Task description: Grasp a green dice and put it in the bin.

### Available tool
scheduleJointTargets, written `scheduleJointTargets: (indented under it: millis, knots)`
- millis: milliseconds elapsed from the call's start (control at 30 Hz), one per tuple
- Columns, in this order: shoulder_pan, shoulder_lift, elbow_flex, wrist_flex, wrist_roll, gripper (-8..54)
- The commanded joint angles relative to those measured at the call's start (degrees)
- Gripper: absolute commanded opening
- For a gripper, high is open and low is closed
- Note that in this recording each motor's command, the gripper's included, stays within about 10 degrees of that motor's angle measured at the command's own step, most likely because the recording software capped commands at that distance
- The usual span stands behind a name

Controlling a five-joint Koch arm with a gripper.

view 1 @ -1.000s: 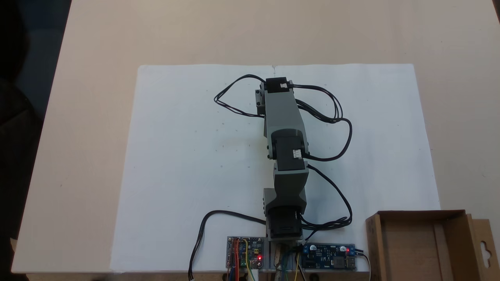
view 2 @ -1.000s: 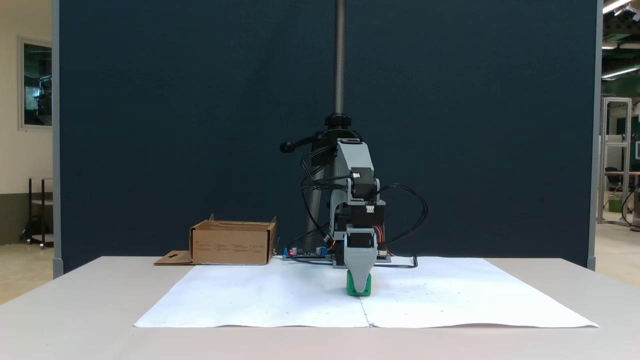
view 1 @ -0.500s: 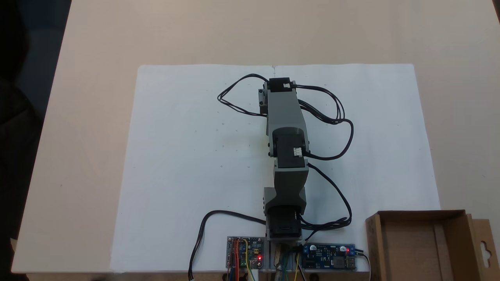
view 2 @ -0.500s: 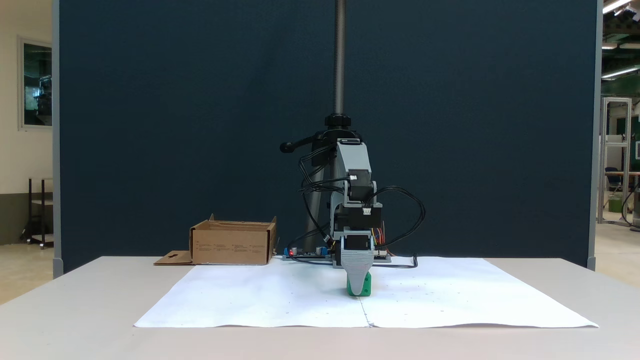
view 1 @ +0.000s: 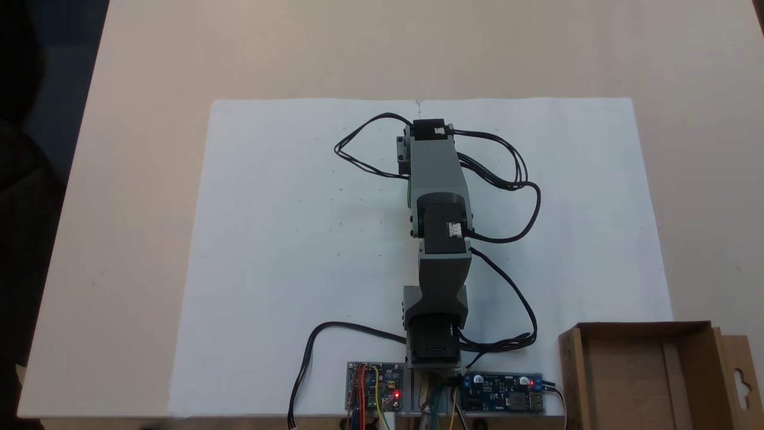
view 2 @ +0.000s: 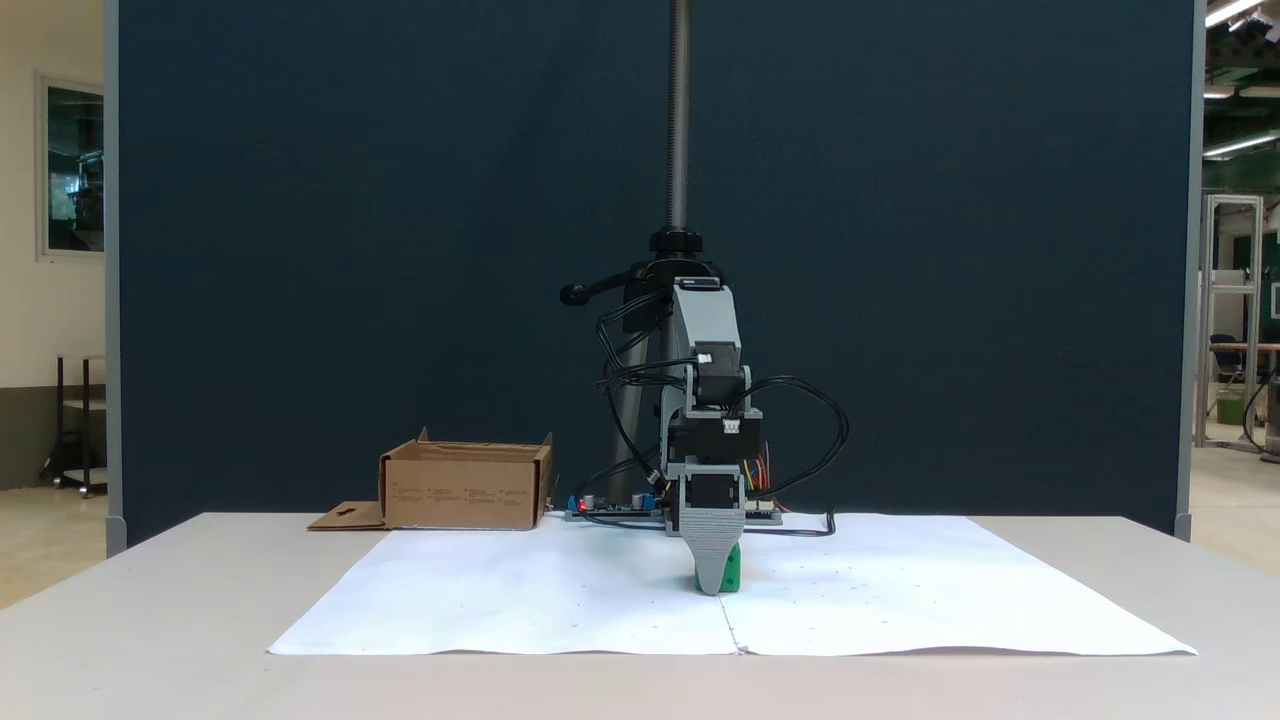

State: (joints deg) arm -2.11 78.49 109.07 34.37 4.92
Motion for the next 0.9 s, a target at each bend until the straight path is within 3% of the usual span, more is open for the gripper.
scheduleJointTargets:
  millis: [0, 133, 400, 867]
  knots:
    - [-0.35, 0.7, -2.46, -1.67, -4.22, 21.4]
    - [-0.18, 0.97, -2.46, -1.85, -4.22, 12.9]
    - [1.41, 2.02, -3.34, -2.37, -3.87, 12.6]
    - [32.26, 18.28, -10.46, -13.97, -1.14, 12.6]
